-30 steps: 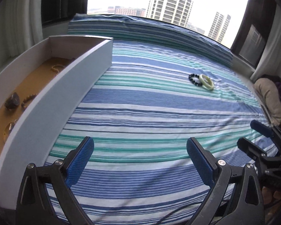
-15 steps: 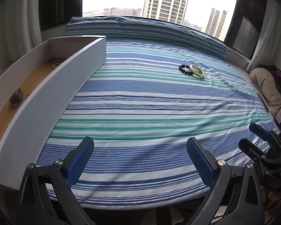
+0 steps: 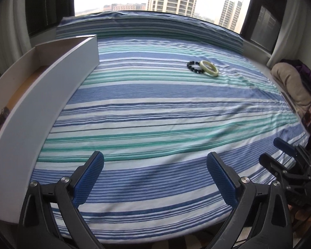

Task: Organize jewelry

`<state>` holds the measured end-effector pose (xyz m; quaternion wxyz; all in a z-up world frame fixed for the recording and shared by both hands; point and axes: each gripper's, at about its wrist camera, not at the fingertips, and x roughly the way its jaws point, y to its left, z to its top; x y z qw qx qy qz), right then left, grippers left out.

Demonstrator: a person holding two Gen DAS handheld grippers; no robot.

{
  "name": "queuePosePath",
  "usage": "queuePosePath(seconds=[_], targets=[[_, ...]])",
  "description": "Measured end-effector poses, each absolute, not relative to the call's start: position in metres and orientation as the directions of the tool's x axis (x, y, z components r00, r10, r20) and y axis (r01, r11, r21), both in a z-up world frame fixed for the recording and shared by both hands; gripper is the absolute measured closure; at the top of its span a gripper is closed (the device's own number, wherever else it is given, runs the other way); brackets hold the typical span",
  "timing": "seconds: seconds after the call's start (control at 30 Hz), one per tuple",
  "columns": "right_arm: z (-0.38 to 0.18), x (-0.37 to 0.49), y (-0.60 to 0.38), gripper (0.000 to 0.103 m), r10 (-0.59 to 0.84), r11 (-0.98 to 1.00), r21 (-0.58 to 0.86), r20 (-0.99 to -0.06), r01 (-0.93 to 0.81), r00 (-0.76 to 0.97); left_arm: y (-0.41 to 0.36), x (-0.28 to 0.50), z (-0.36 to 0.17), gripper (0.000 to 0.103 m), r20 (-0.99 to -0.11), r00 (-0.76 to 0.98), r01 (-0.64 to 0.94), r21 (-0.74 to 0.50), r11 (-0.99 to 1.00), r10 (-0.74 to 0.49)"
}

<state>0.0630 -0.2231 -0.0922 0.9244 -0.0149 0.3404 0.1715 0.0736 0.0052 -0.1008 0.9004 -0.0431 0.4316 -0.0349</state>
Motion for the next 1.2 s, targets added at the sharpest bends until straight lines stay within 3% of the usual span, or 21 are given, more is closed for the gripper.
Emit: queuePosePath(seconds=[0.43, 0.6, 0.67, 0.8, 0.93, 1.07, 1.13, 1.17, 1.2], targets=[[-0.112, 0.096, -0.265, 0.022, 0.277, 0.958, 0.144, -0.697, -0.249, 0.662, -0.04, 0.197, -0.094, 0.004, -0.828, 0.463, 0.192, -0.256, 0.948, -0.317], [-0.117, 0.102, -0.281, 0.022, 0.286, 0.957, 0.182, -0.698, -0.224, 0.657, -0.068, 0.269, -0.088, 0.004, -0.814, 0.467, 0.242, -0.258, 0.935, -0.346], [-0.12, 0.103, -0.286, 0.022, 0.287, 0.957, 0.189, -0.702, -0.219, 0.652, -0.08, 0.3, -0.089, 0.004, -0.816, 0.485, 0.27, -0.205, 0.941, -0.316], [-0.123, 0.101, -0.294, 0.022, 0.302, 0.953, 0.221, -0.701, -0.206, 0.647, -0.095, 0.361, -0.112, 0.025, -0.852, 0.482, 0.234, -0.098, 0.967, -0.203], [-0.127, 0.098, -0.301, 0.022, 0.305, 0.952, 0.229, -0.707, -0.201, 0.638, -0.102, 0.404, -0.142, 0.028, -0.873, 0.466, 0.156, -0.078, 0.985, -0.143], [-0.128, 0.097, -0.309, 0.022, 0.294, 0.956, 0.226, -0.715, -0.188, 0.635, -0.109, 0.42, -0.165, 0.048, -0.887, 0.452, 0.113, -0.051, 0.992, -0.097], [-0.127, 0.098, -0.314, 0.022, 0.288, 0.957, 0.231, -0.714, -0.174, 0.638, -0.119, 0.412, -0.167, 0.052, -0.862, 0.504, 0.141, 0.019, 0.99, -0.055], [-0.127, 0.098, -0.317, 0.022, 0.285, 0.958, 0.233, -0.714, -0.166, 0.64, -0.124, 0.407, -0.166, 0.066, -0.851, 0.521, 0.164, 0.031, 0.986, -0.06], [-0.127, 0.099, -0.319, 0.022, 0.282, 0.959, 0.237, -0.714, -0.158, 0.64, -0.126, 0.403, -0.165, 0.092, -0.848, 0.523, 0.194, 0.016, 0.981, -0.089]])
